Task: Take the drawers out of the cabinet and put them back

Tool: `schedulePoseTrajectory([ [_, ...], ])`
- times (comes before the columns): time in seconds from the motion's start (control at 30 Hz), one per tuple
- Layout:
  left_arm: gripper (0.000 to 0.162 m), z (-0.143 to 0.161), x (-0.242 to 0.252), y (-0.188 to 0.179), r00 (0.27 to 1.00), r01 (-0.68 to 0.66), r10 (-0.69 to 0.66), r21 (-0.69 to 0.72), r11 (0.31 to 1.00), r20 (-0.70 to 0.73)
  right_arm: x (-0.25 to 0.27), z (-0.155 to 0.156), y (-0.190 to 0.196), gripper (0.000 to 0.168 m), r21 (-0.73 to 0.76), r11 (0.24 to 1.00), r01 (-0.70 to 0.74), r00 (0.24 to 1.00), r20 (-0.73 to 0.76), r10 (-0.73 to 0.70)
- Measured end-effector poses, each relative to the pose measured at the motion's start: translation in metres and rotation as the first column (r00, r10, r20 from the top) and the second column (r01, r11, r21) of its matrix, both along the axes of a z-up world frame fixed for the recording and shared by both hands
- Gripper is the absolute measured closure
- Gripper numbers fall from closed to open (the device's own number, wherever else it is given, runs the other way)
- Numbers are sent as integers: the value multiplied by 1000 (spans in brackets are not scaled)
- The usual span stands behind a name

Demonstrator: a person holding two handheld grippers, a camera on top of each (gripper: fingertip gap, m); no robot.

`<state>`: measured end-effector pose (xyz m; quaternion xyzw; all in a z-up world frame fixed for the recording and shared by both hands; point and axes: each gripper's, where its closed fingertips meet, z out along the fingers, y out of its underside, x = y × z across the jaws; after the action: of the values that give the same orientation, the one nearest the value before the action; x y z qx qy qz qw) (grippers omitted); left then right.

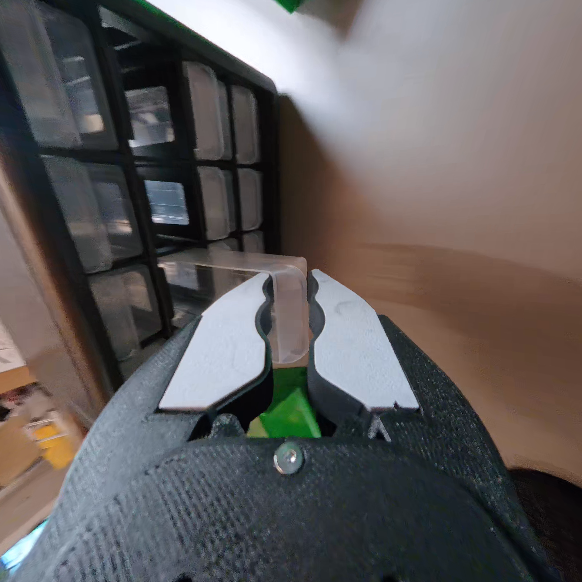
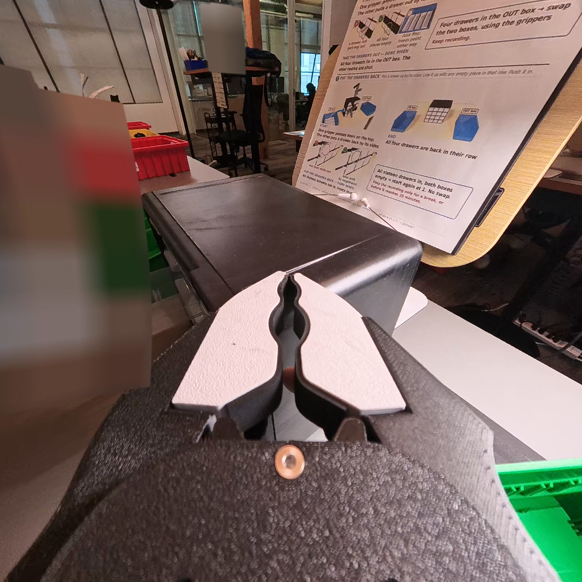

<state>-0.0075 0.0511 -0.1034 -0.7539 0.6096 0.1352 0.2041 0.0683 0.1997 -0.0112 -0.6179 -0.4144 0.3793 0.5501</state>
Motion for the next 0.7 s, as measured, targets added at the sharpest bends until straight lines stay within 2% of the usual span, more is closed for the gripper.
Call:
schedulePoseTrajectory([
  [0.03,142,0,-4,7,999,28,-27,55,998,-17,0,0,0,168,0,1000,0,1000,-1,0],
  [0.17,142,1,-22,38,997,67,-57,246,967,-48,0,0,0,168,-5,1000,-6,1000,-8,6],
  [0.33,136,8,-32,68,998,51,-65,426,903,20,0,0,0,168,-8,1000,-11,1000,-15,11],
  [0.43,134,14,-35,78,995,70,-99,578,813,18,0,0,0,168,-10,1000,-14,1000,-19,14],
  [0.5,130,18,-36,81,992,93,-122,679,728,-5,0,0,0,168,-11,1000,-16,1000,-22,16],
  [0.7,143,17,-34,79,982,126,-185,839,530,-31,0,0,0,168,-15,1000,-19,999,-29,19],
])
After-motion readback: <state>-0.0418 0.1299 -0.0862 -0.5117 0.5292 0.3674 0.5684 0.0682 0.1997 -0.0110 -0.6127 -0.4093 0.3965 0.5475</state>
